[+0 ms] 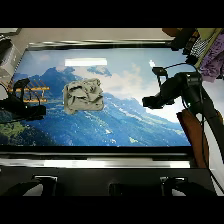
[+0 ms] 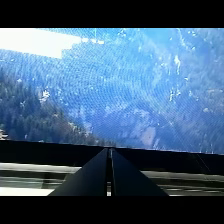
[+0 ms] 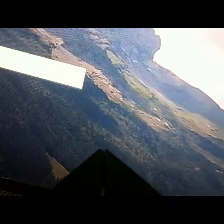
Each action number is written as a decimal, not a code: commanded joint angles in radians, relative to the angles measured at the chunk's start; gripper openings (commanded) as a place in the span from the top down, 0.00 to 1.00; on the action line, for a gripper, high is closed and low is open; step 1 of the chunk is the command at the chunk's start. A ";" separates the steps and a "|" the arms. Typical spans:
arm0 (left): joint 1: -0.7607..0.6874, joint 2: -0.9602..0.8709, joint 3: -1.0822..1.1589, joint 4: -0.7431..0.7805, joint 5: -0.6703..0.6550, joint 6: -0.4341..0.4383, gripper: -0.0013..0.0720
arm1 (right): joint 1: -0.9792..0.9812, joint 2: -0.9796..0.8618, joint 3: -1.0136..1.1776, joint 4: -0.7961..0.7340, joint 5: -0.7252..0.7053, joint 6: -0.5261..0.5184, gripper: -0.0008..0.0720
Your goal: Fold the clothes and pants, and hang the long-sleeved shirts on hangers.
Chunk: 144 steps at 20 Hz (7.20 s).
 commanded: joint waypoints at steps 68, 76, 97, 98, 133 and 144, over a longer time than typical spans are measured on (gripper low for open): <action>-0.560 -0.500 0.652 -0.181 -0.031 -0.116 0.07 | 0.001 0.343 0.002 0.027 -0.307 0.096 0.62; -0.113 -0.393 0.420 -0.471 0.022 0.097 0.07 | 0.001 0.348 0.002 0.042 -0.323 0.129 0.62; -0.199 -0.559 0.066 -0.851 0.203 0.449 0.96 | 0.000 0.355 0.027 0.112 0.012 0.513 0.48; -0.193 -0.556 0.068 -0.850 0.189 0.449 0.96 | 0.000 0.354 0.051 0.039 0.118 0.636 0.48; -0.173 -0.557 0.068 -0.858 0.165 0.445 0.96 | -0.285 -0.362 -0.260 0.721 -0.032 -0.391 0.43; -0.167 -0.566 0.069 -0.858 0.167 0.410 0.96 | -0.187 -0.346 -0.243 0.726 0.017 -0.407 0.94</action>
